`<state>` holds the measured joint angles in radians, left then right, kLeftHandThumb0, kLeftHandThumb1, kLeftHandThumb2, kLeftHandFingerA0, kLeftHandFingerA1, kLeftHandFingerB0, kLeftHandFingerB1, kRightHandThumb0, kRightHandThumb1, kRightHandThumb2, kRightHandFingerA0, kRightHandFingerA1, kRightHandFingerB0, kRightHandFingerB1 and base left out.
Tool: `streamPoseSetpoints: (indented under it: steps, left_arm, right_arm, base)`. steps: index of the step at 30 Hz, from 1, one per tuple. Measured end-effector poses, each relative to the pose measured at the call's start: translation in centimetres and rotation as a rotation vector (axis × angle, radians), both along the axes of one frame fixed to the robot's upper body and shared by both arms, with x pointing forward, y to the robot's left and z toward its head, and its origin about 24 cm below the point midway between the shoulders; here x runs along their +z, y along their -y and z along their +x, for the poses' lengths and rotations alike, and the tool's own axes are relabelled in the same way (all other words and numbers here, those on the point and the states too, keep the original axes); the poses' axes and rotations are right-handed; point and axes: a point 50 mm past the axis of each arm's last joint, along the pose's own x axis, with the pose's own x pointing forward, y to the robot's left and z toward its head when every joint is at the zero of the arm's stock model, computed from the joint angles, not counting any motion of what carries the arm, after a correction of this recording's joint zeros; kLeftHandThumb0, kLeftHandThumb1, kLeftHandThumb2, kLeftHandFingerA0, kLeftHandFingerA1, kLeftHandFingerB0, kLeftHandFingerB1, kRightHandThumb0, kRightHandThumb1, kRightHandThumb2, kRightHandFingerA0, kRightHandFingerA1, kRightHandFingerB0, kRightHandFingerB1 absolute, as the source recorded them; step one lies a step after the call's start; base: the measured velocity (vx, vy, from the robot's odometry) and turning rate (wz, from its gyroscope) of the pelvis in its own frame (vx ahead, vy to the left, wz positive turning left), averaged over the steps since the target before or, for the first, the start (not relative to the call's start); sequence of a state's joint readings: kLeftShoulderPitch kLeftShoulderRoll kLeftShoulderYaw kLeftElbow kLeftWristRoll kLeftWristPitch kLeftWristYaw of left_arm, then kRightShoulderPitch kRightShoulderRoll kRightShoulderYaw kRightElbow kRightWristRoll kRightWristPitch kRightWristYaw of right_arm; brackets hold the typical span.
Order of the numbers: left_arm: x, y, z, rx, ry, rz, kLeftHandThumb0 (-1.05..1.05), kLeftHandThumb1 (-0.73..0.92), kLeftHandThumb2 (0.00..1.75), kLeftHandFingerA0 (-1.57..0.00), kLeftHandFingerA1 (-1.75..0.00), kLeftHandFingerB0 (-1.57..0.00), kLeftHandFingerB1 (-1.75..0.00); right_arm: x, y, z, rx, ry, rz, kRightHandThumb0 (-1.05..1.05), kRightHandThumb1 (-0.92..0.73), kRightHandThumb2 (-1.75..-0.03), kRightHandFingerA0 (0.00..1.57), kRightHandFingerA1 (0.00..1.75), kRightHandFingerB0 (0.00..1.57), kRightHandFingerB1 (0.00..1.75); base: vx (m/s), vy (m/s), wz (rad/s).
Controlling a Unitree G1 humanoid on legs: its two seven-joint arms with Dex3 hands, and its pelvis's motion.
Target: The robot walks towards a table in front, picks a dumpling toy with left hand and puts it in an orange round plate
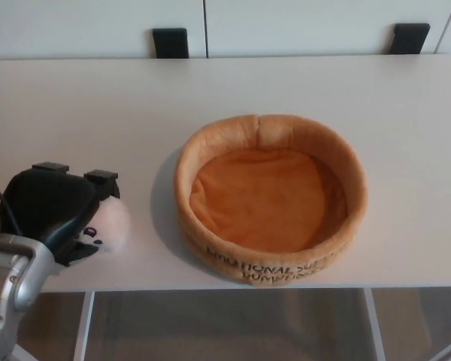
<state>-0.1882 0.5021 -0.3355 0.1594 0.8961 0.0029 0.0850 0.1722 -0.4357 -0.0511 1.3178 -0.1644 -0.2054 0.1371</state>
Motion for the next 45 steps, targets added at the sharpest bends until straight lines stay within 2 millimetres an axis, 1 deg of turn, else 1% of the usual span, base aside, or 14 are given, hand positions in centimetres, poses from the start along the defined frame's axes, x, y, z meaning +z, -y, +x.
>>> streamPoseSetpoints:
  steps: [2, 3, 8, 9, 13, 19, 31, 32, 33, 34, 35, 39, 40, 45]
  left_arm:
    - [1.0, 0.3, 0.0, -0.018, 0.057, -0.051, -0.1, 0.74, 0.62, -0.87, -1.44, -0.92, -0.78]
    - [1.2, 0.4, 0.1, -0.023, 0.072, -0.062, -0.11, 0.76, 0.63, -0.83, -1.5, -0.88, -0.81]
    - [6.6, 1.8, 0.4, -0.11, 0.311, -0.213, -0.12, 0.8, 0.67, -0.79, -1.53, -0.87, -0.75]
    - [7.9, 2.3, 0.5, -0.131, 0.359, -0.238, -0.09, 0.81, 0.63, -0.82, -1.5, -0.84, -0.77]
    - [12.7, 4.3, 0.7, -0.239, 0.516, -0.302, -0.12, 0.73, 0.61, -0.81, -1.51, -0.86, -0.67]
    - [16.4, 7.9, 0.8, -0.39, 0.586, -0.325, -0.17, 0.58, 0.59, -0.91, -1.43, -0.86, -0.55]
    - [15.1, 13.9, 2.3, -0.511, 0.434, -0.301, -0.16, 0.57, 0.58, -0.86, -1.47, -0.89, -0.56]
    - [14.9, 14.1, 2.4, -0.513, 0.422, -0.295, -0.24, 0.5, 0.68, -0.95, -0.97, -0.74, -0.56]
    - [14.5, 14.5, 2.5, -0.519, 0.403, -0.281, -0.24, 0.5, 0.68, -0.95, -0.97, -0.74, -0.56]
    - [14.1, 14.7, 2.6, -0.523, 0.384, -0.269, -0.13, 0.57, 0.59, -0.82, -1.46, -0.8, -0.74]
    - [13.5, 15.1, 2.7, -0.528, 0.355, -0.251, -0.17, 0.61, 0.57, -0.79, -1.66, -0.79, -0.87]
    - [10.9, 16.0, 2.8, -0.542, 0.249, -0.167, -0.17, 0.61, 0.57, -0.79, -1.66, -0.79, -0.87]
    - [10.5, 16.0, 2.8, -0.542, 0.232, -0.154, -0.18, 0.57, 0.57, -0.79, -1.61, -0.75, -0.54]
    - [9.0, 15.4, 3.1, -0.534, 0.131, -0.055, -0.23, 0.58, 0.59, -0.78, -1.48, -0.79, -0.56]
  right_arm:
    - [0.0, 0.0, 0.0, 0.0, -0.001, 0.001, -0.37, -0.65, -0.59, 0.62, 0.46, 0.44, 0.36]
    - [0.0, 0.0, 0.0, 0.0, -0.001, 0.001, -0.44, -0.54, -0.81, 0.55, 0.57, 0.39, 0.49]
    - [0.0, 0.0, -0.1, -0.007, -0.001, 0.008, -0.44, -0.55, -0.81, 0.54, 0.56, 0.39, 0.48]
    - [0.0, 0.0, -0.1, -0.007, -0.002, 0.009, -0.37, -0.65, -0.59, 0.62, 0.46, 0.45, 0.37]
    - [0.0, 0.0, -0.1, -0.006, -0.003, 0.012, -0.37, -0.65, -0.59, 0.62, 0.45, 0.46, 0.37]
    - [-0.1, -0.1, -0.2, 0.003, -0.016, 0.014, -0.39, -0.64, -0.6, 0.66, 0.47, 0.46, 0.37]
    - [-0.3, -0.4, -0.4, 0.035, -0.039, 0.015, -0.39, -0.67, -0.61, 0.68, 0.47, 0.48, 0.37]
    - [-0.3, -0.4, -0.4, 0.037, -0.04, 0.015, -0.37, -0.67, -0.6, 0.65, 0.45, 0.48, 0.37]
    - [-0.3, -0.4, -0.4, 0.039, -0.04, 0.015, -0.37, -0.67, -0.6, 0.65, 0.45, 0.48, 0.37]
    - [-0.3, -0.4, -0.4, 0.04, -0.04, 0.015, -0.38, -0.64, -0.6, 0.66, 0.46, 0.48, 0.37]
    - [-0.3, -0.4, -0.3, 0.041, -0.038, 0.015, -0.38, -0.65, -0.59, 0.65, 0.45, 0.49, 0.38]
    - [-0.3, -0.5, 0.0, 0.048, -0.032, 0.016, -0.38, -0.65, -0.59, 0.65, 0.45, 0.49, 0.38]
    - [-0.3, -0.5, 0.1, 0.049, -0.032, 0.016, -0.38, -0.63, -0.59, 0.63, 0.46, 0.47, 0.37]
    - [-0.3, -0.6, 0.6, 0.059, -0.023, 0.022, -0.39, -0.62, -0.58, 0.63, 0.46, 0.46, 0.37]
  base:
    - [0.0, 0.0, 0.0]
    - [0.0, 0.0, 0.0]
    - [0.0, 0.0, 0.0]
    - [0.0, 0.0, 0.0]
    - [0.0, 0.0, 0.0]
    - [0.0, 0.0, 0.0]
    - [0.0, 0.0, 0.01]
    - [0.0, 0.0, 0.0]
    - [0.0, 0.0, 0.0]
    - [0.0, 0.0, 0.0]
    - [0.0, 0.0, 0.0]
    - [0.0, 0.0, 0.0]
    - [0.0, 0.0, 0.0]
    - [0.0, 0.0, 0.0]
